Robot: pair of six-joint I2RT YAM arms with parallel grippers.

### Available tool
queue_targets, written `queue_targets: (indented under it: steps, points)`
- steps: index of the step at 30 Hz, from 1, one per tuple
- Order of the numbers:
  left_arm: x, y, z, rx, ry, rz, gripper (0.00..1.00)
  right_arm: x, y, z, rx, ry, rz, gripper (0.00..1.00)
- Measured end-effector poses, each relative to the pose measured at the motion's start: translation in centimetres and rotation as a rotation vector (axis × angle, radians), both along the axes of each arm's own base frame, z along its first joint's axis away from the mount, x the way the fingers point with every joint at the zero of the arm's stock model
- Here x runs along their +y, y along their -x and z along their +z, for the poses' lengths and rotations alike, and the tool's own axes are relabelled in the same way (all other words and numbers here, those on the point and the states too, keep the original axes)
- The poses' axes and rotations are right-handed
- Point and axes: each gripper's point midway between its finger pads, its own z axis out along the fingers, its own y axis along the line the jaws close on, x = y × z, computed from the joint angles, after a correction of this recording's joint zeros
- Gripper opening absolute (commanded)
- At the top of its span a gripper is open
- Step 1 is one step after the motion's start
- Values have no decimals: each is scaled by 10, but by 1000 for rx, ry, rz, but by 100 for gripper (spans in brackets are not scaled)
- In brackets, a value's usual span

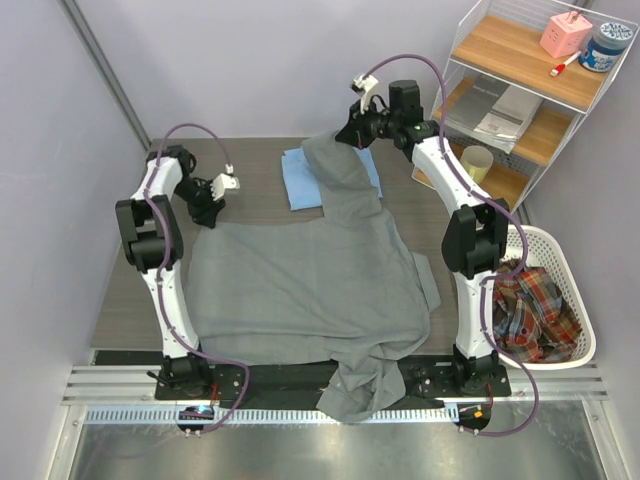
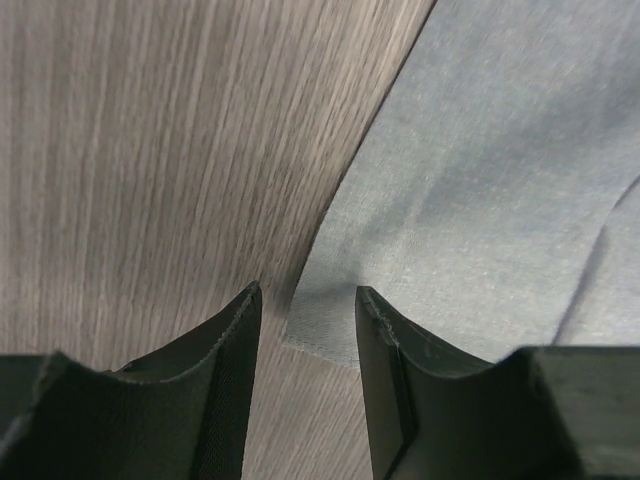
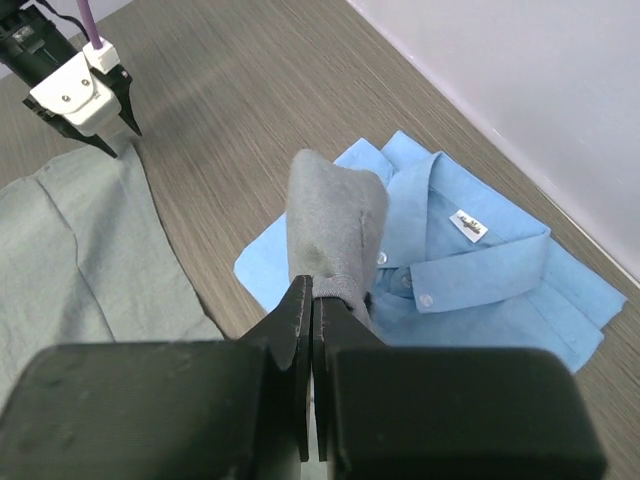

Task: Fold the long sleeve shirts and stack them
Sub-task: Fold the shirt

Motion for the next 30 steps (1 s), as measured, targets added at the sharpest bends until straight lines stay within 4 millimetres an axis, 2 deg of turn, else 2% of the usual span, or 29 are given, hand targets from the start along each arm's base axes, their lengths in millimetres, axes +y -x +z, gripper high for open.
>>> queue_targets:
  steps: [2, 6, 12, 18, 24, 27, 30]
  points:
    - [3, 1, -5, 8, -14, -8, 41, -1, -2, 0, -5, 3, -8, 1]
    - [6, 1, -8, 13, -35, -13, 14, -2, -5, 2, -21, 8, -22, 1]
    - [11, 1, -9, 14, -58, -4, 0, -4, -21, 11, -78, 8, -62, 1]
    - [20, -2, -5, 5, -60, 20, 0, -7, -38, 21, -135, 3, -113, 1]
    - [23, -5, 3, -10, -24, 66, 0, -11, -47, 43, -197, -23, -144, 1]
    - [19, -5, 16, -43, -4, 83, 0, -13, -41, 47, -199, -27, -144, 1]
    - [15, 0, 36, -94, 6, 81, 0, -19, -23, 51, -185, -19, -141, 1]
